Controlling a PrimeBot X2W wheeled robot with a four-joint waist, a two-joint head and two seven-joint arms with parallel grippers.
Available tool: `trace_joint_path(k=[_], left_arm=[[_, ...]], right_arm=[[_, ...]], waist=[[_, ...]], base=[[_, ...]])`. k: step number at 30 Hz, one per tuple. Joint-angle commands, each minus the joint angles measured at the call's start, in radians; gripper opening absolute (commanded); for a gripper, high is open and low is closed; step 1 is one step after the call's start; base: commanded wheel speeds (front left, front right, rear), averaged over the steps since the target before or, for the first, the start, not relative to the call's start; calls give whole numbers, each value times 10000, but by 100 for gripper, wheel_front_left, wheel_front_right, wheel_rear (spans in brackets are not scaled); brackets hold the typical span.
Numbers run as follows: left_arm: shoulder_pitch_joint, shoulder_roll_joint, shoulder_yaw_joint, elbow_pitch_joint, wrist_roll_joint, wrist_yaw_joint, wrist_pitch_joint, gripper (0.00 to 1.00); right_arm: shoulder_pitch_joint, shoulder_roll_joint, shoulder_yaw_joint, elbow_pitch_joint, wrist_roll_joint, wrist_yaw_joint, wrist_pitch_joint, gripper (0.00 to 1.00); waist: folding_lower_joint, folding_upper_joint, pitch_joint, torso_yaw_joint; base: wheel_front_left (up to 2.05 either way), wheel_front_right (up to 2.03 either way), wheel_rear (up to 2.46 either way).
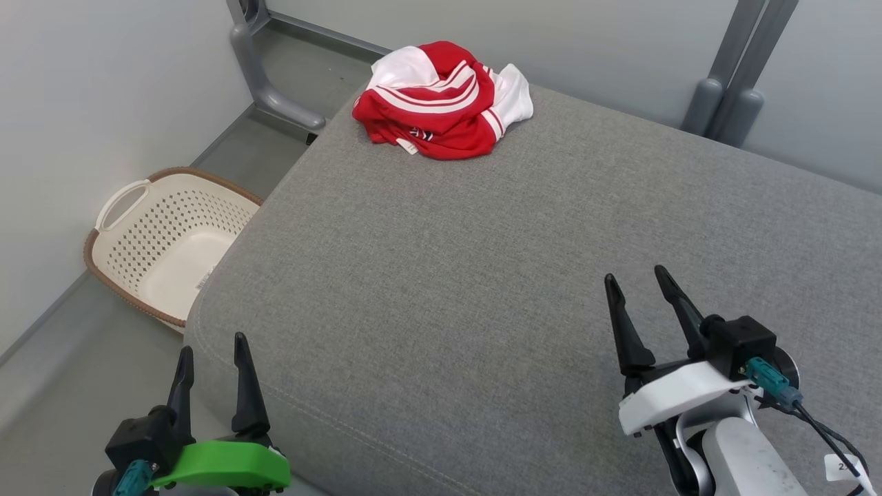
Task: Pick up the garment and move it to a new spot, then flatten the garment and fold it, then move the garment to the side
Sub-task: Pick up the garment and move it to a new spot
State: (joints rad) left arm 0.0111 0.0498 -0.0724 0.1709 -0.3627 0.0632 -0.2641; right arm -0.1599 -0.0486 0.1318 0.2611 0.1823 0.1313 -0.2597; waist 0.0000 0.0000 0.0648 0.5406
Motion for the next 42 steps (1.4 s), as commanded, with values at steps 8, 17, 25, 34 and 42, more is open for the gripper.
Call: trace_joint_path(k=[8, 17, 25, 34, 42], left_arm=[[-952, 311, 103, 271, 567, -266, -1, 100], [-4558, 2011, 194, 691, 1343, -838, 637, 100], [-8264, 3513, -284, 2583, 862, -1793, 3180, 100], [-10768, 4316, -1926, 4504, -224, -1917, 5039, 100], [-11412, 5066, -3139, 5482, -1660, -1923, 5624, 100]], right_arm=[[33, -38, -396, -434, -313, -11, 24, 100], [-540, -43, -365, -1122, -804, -11, 375, 100], [-1117, -37, -58, -1744, -1180, -11, 637, 100], [-1481, -34, -66, -2506, -1482, -11, 706, 100], [-1436, -27, -95, -3107, -1692, -12, 750, 100]], waist=[[0, 0, 472, -328], [0, 0, 1790, -1708], [0, 0, 3232, -3195], [0, 0, 4686, -4355], [0, 0, 5373, -4970]], base=[[0, 0, 0], [0, 0, 0], [0, 0, 0], [0, 0, 0], [0, 0, 0]])
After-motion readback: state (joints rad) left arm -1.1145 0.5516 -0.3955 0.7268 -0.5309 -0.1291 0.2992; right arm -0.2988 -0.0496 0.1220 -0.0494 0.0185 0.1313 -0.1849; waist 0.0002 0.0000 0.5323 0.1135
